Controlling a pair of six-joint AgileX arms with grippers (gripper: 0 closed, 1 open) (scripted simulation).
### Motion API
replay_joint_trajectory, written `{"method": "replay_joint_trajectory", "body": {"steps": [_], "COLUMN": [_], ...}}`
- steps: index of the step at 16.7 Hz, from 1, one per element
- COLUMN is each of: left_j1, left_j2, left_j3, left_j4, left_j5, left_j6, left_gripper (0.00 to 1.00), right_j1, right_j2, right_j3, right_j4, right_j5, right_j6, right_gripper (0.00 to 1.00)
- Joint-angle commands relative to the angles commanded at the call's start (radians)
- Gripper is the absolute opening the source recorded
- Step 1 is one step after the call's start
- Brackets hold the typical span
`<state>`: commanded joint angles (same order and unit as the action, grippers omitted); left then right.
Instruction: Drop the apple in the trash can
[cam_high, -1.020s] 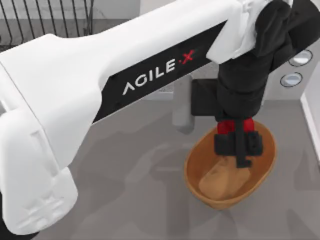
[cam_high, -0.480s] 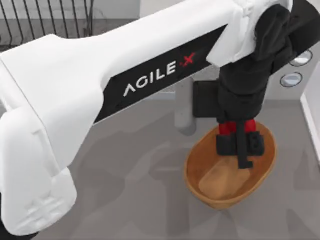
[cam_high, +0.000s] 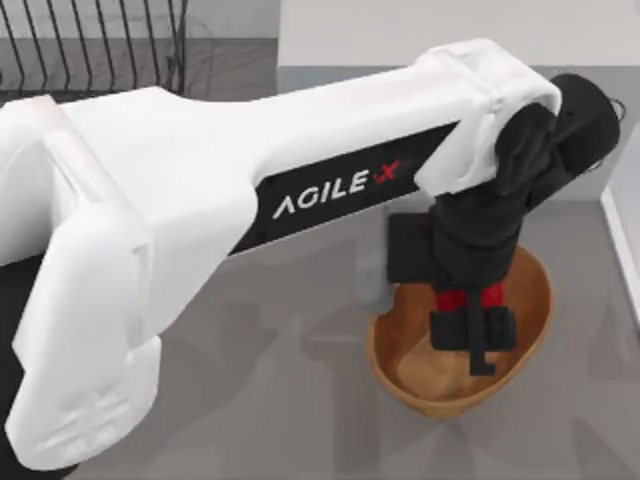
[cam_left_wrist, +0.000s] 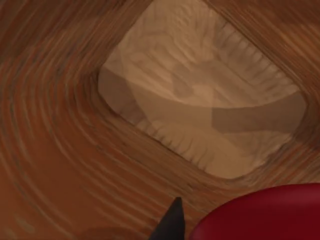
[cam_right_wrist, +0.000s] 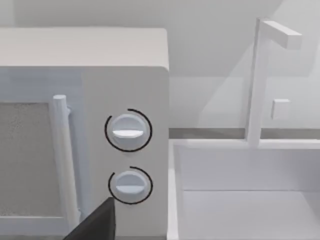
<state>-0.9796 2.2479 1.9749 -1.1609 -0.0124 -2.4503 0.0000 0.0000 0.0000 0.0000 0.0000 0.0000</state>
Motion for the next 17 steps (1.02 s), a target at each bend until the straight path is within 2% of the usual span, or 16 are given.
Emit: {"method": "replay_joint_trajectory", "body": {"steps": [4,17], "left_j1": [0.000,0.000], "left_j2": [0.000,0.000], "left_j3": [-0.002,-0.002], "left_j4": [0.002,0.002], "left_j5": [0.000,0.000], "left_j6": [0.000,0.000], "left_gripper": [0.00,0.98], "right_j1": [0.000,0.000], "right_j2": [0.000,0.000], "right_j3": [0.000,0.000], "right_j4": [0.000,0.000], "right_j5": [0.000,0.000], "right_j6": [0.000,0.000], "right_gripper": [1.00,1.00]}}
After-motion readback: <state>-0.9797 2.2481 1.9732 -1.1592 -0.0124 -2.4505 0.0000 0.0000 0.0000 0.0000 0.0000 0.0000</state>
